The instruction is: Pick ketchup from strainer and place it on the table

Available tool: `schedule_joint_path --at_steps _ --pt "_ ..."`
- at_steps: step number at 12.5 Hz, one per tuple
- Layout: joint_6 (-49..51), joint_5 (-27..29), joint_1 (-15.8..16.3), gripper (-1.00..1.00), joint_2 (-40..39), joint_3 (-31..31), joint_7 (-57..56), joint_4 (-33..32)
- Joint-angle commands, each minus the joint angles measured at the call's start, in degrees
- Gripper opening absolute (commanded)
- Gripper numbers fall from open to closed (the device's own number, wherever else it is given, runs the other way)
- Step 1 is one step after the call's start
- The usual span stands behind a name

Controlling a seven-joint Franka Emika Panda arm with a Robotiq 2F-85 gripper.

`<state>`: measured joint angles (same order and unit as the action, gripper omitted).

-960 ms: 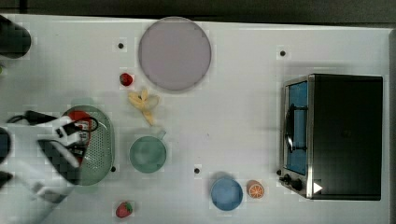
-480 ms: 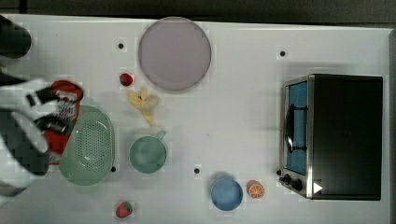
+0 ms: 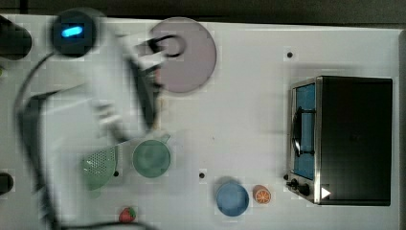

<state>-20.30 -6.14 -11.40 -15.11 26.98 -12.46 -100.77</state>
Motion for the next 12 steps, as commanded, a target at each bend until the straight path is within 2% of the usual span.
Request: schedule_joint_path --at_steps 1,6,12 --pt "-1.46 0.34 -2.98 0.16 0.71 -8.0 -15.43 -0.49" --pt "-12.85 0.34 -3.06 0.16 0.72 -14.95 -16.92 -8.86" --pt "-26.59 0.37 -3.07 0.16 0.38 -16.11 -16.66 -24.25"
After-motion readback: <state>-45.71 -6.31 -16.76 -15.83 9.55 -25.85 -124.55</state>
